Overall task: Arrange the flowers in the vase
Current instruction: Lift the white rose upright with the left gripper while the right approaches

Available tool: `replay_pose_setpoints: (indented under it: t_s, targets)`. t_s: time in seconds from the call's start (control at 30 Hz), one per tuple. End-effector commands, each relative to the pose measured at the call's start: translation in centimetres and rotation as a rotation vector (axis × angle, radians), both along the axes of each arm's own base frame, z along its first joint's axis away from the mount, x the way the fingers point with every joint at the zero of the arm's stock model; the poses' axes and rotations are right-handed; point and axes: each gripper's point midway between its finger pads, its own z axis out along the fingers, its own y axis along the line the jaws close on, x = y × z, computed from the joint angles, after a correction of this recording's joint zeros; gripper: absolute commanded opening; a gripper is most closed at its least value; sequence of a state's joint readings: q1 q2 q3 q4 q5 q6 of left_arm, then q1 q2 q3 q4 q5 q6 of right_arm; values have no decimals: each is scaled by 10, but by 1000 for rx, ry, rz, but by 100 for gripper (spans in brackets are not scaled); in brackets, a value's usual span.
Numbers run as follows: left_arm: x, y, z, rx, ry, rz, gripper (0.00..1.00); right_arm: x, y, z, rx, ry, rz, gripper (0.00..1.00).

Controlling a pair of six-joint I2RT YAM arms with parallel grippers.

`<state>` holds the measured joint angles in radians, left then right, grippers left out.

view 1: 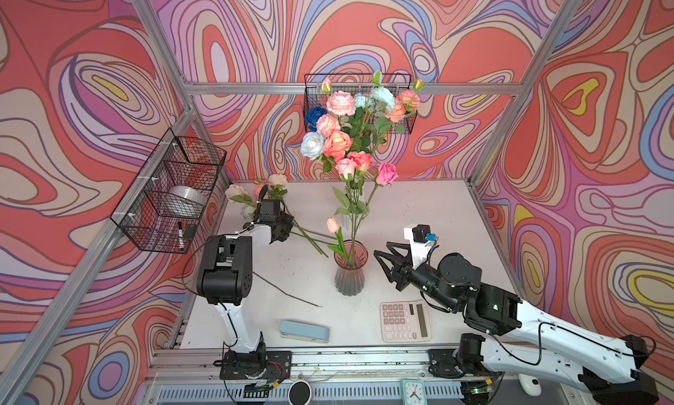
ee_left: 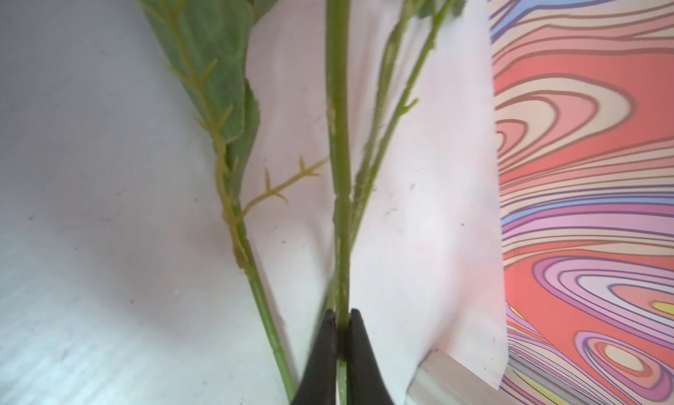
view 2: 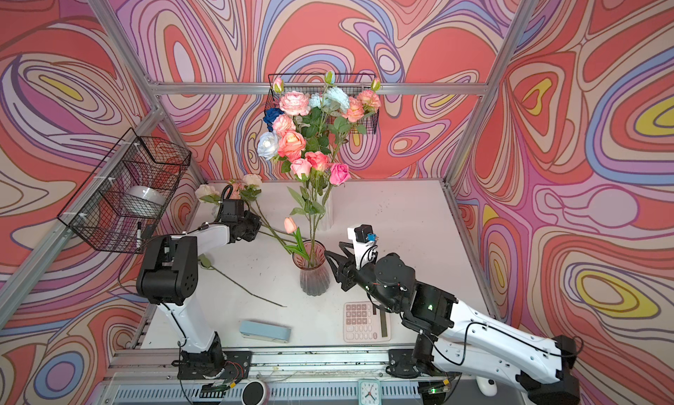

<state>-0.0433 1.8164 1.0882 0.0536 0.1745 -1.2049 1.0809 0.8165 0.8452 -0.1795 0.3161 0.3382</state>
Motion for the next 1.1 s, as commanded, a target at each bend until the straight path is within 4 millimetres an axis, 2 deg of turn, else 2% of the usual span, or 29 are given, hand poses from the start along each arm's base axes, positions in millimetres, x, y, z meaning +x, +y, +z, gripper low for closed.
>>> replay_pose_setpoints:
  t_s: [0.0,0.27,0.47,0.7,0.8,0.93,1.07]
  targets:
    - [0,8,52,33,-111,17,0,-2,-1,2,5,-5,8,52]
    - [-39,20,142,200,-262,-25,0,-5,-5,10,29,-12,14,52]
    - [-85,22,198,363,-333,-88,0,-6,-6,11,39,-11,15,52]
    - [-143,22,241,567,-356,-170,0,-7,-5,13,46,-9,24,52]
    - [-164,17,250,586,-377,-208,0,-8,-1,15,46,-5,38,52]
    - [-187,3,260,564,-417,-298,0,-13,13,18,43,4,106,52]
    - [-217,-16,283,543,-531,-421,0,-28,42,26,32,10,264,54]
